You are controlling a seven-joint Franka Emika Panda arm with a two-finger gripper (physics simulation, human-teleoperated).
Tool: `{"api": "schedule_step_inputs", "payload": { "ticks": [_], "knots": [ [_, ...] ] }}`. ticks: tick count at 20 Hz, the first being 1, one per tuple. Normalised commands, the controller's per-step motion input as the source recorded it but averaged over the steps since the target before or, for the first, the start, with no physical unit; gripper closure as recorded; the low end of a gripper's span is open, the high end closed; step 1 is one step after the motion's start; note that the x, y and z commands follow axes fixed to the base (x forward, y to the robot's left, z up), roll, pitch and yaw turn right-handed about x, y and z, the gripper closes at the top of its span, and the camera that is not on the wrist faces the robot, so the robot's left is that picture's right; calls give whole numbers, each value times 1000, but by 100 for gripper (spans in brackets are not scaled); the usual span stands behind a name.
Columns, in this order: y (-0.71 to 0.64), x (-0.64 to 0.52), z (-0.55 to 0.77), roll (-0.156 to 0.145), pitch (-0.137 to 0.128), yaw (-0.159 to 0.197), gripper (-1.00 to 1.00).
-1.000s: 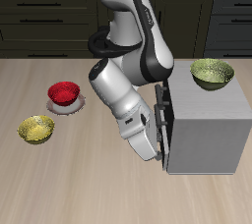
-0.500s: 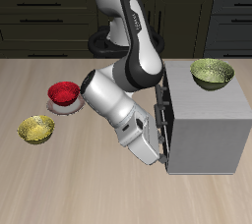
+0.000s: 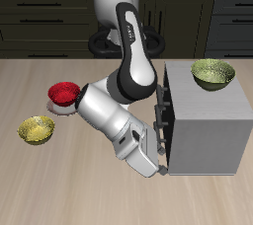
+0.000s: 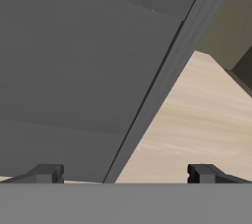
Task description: Place the red bowl on the plate and close the bottom drawer of the white cabinet
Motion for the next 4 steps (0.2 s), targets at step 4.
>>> {"api": "schedule_step_inputs", "payload": {
  "ticks": [4],
  "knots": [
    [-101,34,-67,-47,20,-30,-100]
  ]
}}
